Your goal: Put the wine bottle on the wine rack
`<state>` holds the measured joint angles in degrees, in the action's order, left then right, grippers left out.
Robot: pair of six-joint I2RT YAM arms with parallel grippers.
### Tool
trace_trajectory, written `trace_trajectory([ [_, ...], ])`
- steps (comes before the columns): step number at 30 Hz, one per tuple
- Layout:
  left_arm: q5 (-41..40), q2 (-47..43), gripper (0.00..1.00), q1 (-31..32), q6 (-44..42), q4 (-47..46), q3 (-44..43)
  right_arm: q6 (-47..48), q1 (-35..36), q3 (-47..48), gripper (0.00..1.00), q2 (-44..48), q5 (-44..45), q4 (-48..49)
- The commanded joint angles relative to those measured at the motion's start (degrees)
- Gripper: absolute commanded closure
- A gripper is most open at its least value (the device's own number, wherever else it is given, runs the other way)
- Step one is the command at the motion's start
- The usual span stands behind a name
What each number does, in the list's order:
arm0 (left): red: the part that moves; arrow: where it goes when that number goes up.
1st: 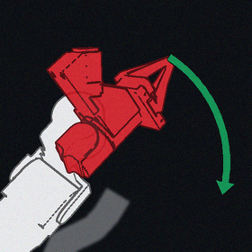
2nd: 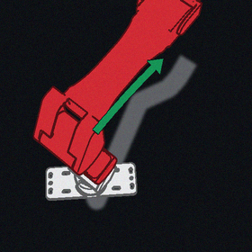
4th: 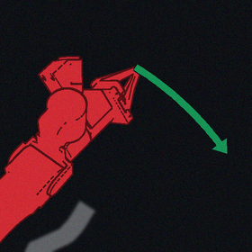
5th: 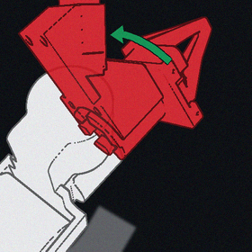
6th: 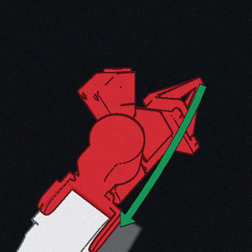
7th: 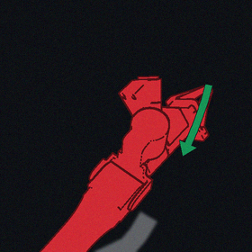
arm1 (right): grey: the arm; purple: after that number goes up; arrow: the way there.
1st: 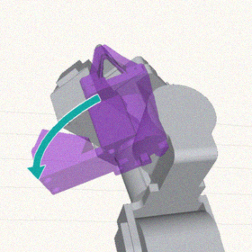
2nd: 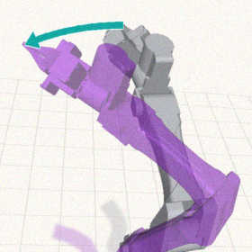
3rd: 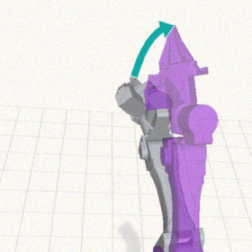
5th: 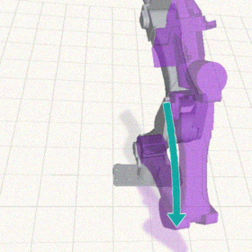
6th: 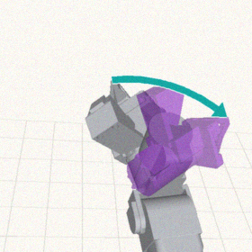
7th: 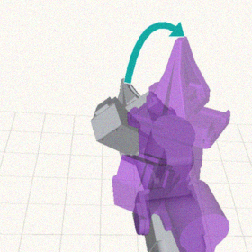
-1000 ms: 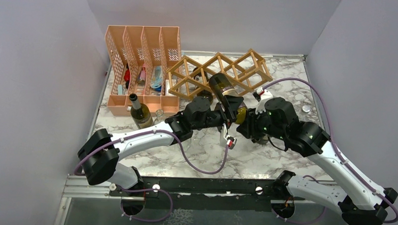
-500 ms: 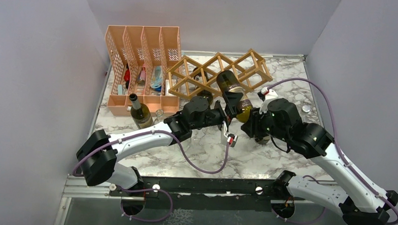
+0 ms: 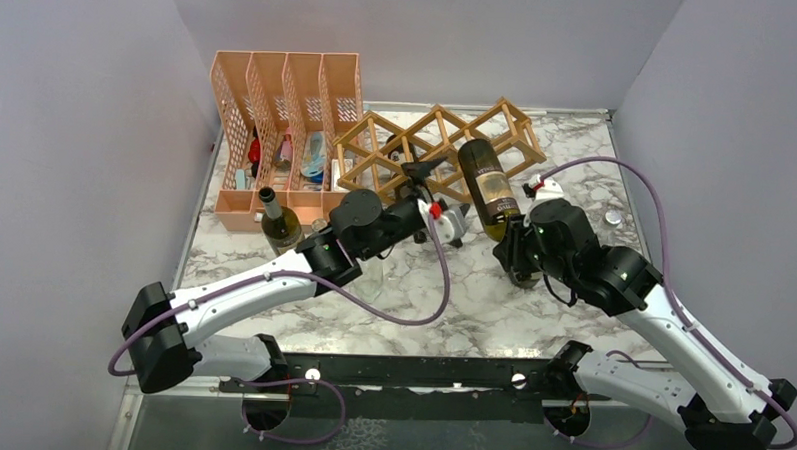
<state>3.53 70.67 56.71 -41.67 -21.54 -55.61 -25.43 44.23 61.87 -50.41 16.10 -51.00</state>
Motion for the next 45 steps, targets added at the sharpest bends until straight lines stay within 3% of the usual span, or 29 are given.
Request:
trace_trajectory([
  [1, -17.27, -3.10, 0.01, 0.07, 17.93, -0.98, -1.22, 0.06, -0.02, -0.89, 0.99, -0.17, 2.13, 5.78],
  [8, -20.02, -8.48, 0.01, 0.09, 25.83, 0.98, 0.33, 0.65, -0.02, -2.96, 0.99, -1.13, -0.36, 6.46],
  [18, -22.07, -13.81, 0.01, 0.07, 33.78, 13.12, 0.26, 1.32, -0.02, -5.15, 0.99, -3.22, -0.22, 5.17],
  [34, -23.22, -15.12, 0.01, 0.07, 35.61, 15.24, 1.12, -5.49, -0.02, -6.57, 0.99, -9.79, 3.82, 4.09],
  [45, -23.18, -14.63, 0.01, 0.09, 34.82, 16.24, 0.86, -6.47, -0.02, -6.61, 0.99, -16.35, 8.54, 10.70],
])
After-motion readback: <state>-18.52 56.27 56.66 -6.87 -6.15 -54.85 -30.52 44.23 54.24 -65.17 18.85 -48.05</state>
